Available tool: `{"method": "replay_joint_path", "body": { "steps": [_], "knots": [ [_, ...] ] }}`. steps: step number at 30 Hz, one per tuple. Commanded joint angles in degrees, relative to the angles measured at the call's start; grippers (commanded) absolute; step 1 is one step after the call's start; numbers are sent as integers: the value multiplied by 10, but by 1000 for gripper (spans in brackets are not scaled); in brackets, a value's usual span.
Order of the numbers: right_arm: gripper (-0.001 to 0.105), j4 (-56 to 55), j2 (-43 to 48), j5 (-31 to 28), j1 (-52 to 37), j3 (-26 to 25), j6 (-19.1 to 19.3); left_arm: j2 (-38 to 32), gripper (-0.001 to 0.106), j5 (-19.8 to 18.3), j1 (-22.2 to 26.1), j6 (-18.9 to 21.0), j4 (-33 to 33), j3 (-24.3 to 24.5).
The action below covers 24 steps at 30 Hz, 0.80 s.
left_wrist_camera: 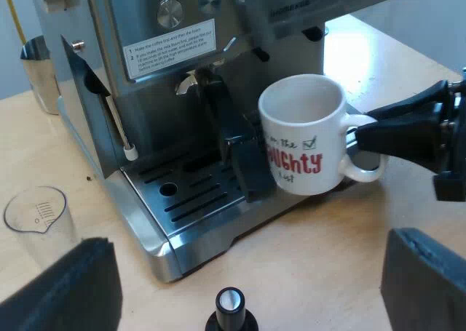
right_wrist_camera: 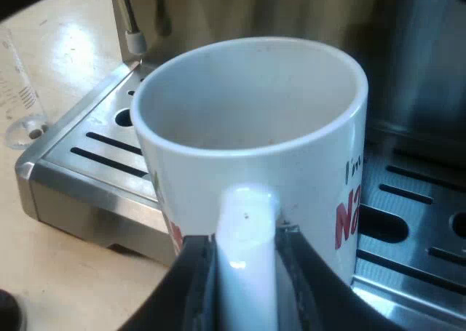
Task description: Remove mug from coffee machine
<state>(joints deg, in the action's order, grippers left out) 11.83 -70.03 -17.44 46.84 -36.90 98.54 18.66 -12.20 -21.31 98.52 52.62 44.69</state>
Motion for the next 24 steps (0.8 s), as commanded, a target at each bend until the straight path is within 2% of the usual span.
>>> {"method": "replay_joint_path", "body": {
  "steps": [1,10,19,24],
  "knots": [
    [0,25,42,-8,2,15,2,0,79,-1,-1,2,-1,3],
    [0,24,131,-53,2,67,2,0,79,-1,-1,2,-1,3],
    [0,17,206,-127,2,111,2,0,79,-5,-1,2,-1,3],
    [0,-4,235,-200,2,134,-45,0,79,-5,-1,2,-1,3]
  ]
}}
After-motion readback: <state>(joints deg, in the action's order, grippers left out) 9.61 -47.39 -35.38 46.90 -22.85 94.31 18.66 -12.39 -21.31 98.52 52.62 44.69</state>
